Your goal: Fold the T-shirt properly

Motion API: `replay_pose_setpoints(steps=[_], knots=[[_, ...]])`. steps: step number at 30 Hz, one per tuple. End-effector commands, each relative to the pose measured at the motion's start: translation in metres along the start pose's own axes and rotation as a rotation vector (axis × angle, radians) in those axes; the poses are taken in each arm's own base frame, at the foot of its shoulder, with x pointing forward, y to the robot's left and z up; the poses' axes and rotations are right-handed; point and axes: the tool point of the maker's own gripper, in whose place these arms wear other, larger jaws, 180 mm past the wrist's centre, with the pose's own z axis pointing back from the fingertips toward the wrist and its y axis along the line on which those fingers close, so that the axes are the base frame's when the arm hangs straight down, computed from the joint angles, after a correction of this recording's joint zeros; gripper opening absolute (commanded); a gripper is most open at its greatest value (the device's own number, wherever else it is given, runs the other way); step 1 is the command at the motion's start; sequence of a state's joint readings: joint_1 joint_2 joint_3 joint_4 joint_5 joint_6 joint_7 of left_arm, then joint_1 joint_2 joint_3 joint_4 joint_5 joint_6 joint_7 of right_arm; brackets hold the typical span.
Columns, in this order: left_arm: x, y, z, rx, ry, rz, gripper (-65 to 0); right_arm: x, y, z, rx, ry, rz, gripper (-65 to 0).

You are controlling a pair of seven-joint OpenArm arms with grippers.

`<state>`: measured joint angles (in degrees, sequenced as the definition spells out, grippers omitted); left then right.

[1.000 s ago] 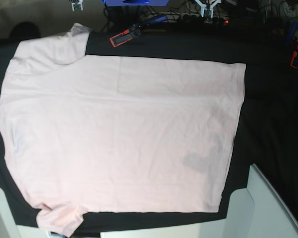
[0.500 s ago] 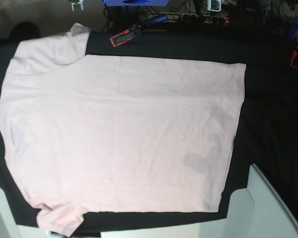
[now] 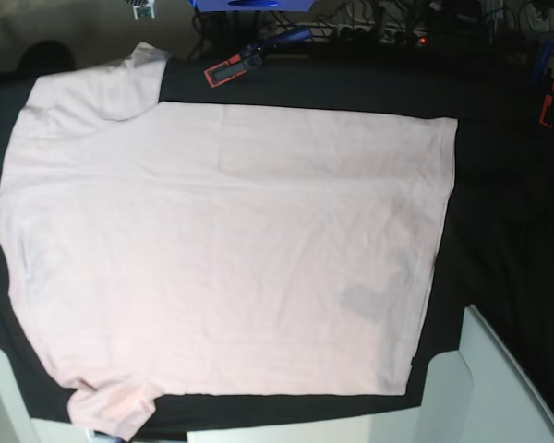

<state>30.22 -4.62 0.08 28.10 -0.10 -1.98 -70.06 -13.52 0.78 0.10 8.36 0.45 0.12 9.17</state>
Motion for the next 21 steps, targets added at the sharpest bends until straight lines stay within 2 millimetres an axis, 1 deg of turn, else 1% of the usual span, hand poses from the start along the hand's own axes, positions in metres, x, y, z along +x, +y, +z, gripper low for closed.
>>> replay_pose_setpoints(steps=[1,2,3,4,5,6,7,8,9,10,12,13,14,15,16,17,18,19,20,21], knots=[[-0.001,0.004,0.004,0.005,0.005,-0.006,-38.6,-0.005,-0.001,0.001,-0.002,0.006,-0.001,-59.6],[-0.015,0.004,0.006,0.008,0.077,-0.004,-38.6,-0.005,-0.001,0.001,-0.002,0.006,-0.001,-59.6],[-0.031,0.004,0.001,0.012,0.158,-0.001,-38.6,-0.005,-0.001,0.001,-0.002,0.006,-0.001,-59.6],[-0.053,0.003,-0.003,0.016,0.273,0.005,-38.6,-0.005,0.0,0.001,-0.001,0.006,-0.001,-59.6],[-0.085,0.002,0.002,0.02,0.45,0.015,-38.6,-0.005,0.0,0.001,-0.001,0.006,-0.001,-59.6],[-0.122,-0.001,0.011,0.02,0.677,0.028,-38.3,-0.005,0.0,0.001,-0.001,0.006,-0.001,-59.6],[-0.148,-0.006,0.021,0.005,0.876,0.034,-38.1,-0.005,0.0,0.001,-0.001,0.006,-0.001,-59.6],[-0.167,-0.013,0.034,-0.006,1.062,0.05,-38.1,-0.005,0.0,0.001,-0.001,0.006,-0.001,-59.6],[-0.173,-0.016,0.038,-0.011,1.155,0.057,-38.5,-0.005,0.0,0.001,-0.001,0.006,-0.001,-59.6],[-0.173,-0.015,0.034,-0.008,1.162,0.057,-38.6,-0.005,0.0,0.001,-0.001,0.006,-0.001,-59.6],[-0.164,-0.008,0.017,0.001,1.068,0.044,-38.6,-0.005,0.001,0.001,0.001,0.006,-0.002,-59.6],[-0.16,-0.006,0.013,0.004,1.024,0.039,-38.6,-0.006,0.004,0.001,0.005,0.006,-0.003,-59.6],[-0.156,-0.005,0.01,0.005,0.989,0.035,-38.6,-0.005,0.005,0.001,0.006,0.003,-0.003,-59.6],[-0.153,-0.004,0.01,0.006,0.961,0.031,-38.6,0.0,0.006,0.001,0.008,-0.014,-0.002,-59.6],[-0.152,-0.003,0.012,0.005,0.944,0.027,-38.6,0.008,0.006,0.002,0.007,-0.063,-0.003,-59.6],[-0.152,-0.003,0.014,0.003,0.943,0.025,-38.6,0.011,0.004,0.006,0.002,-0.132,-0.008,-60.9],[-0.152,-0.003,0.017,0.002,0.946,0.024,-38.6,0.02,0.002,0.014,-0.003,-0.234,-0.006,-64.0],[-0.153,-0.003,0.018,0.002,0.949,0.025,-38.6,0.028,0.002,0.026,-0.007,-0.353,-0.008,-65.0],[-0.153,-0.004,0.018,0.001,0.949,0.024,-38.6,0.035,0.001,0.043,-0.012,-0.48,-0.007,-65.0],[-0.153,-0.004,0.018,0.001,0.949,0.024,-38.6,0.041,-0.001,0.064,-0.031,-0.613,0.001,-65.0]])
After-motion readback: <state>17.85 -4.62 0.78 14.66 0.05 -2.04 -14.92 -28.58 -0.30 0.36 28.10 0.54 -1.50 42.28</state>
